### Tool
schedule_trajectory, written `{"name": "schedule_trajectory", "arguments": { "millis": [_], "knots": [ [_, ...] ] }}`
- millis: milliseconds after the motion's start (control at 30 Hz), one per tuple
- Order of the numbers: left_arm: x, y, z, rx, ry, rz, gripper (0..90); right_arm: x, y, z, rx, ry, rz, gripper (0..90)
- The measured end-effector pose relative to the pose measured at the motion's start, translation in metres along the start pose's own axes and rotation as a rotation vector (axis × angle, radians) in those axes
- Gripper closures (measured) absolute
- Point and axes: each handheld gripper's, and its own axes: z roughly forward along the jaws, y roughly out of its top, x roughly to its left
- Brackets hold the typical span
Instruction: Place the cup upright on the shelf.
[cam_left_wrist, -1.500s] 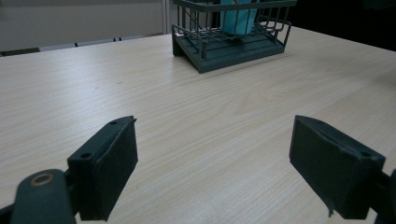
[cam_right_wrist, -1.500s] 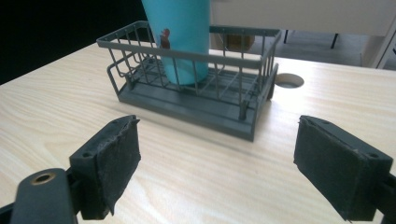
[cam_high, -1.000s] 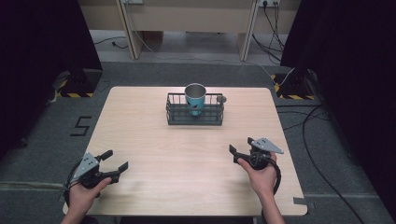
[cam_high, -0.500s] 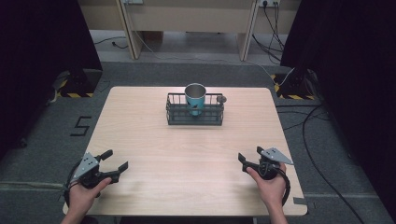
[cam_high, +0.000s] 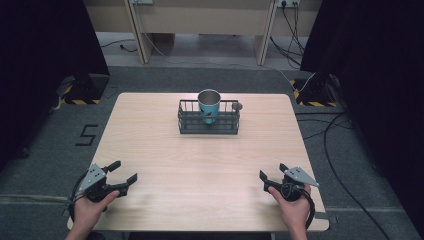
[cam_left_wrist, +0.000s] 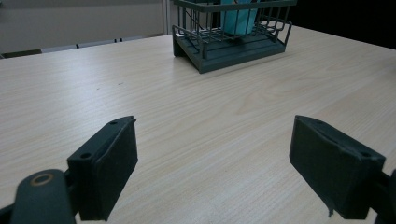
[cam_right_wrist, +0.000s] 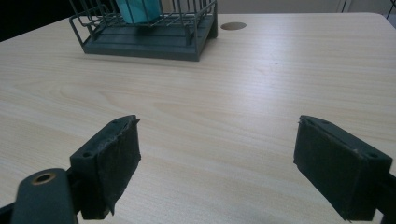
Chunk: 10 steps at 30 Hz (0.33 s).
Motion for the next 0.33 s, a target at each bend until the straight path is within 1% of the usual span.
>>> {"name": "schedule_trajectory", "arguments": {
  "millis": [100,133,167,333],
  "knots": [
    [-0.0001,0.0001,-0.0002,0.003,-0.001,0.003,14.6,0.0003,-0.0024,0.0000,0.001,-0.001,0.000,15.3],
    [-0.0001,0.0001,-0.0003,0.003,-0.001,0.003,14.6,0.0014,-0.0030,-0.0001,0.001,0.004,0.009,15.3],
    [-0.0002,0.0001,-0.0001,0.004,-0.002,0.004,14.6,0.0013,-0.0029,-0.0003,-0.002,0.004,0.002,15.3],
    [-0.0004,0.0001,0.0004,0.003,-0.006,0.004,14.6,0.0026,-0.0019,-0.0010,-0.013,0.007,-0.001,15.3]
  ]
}}
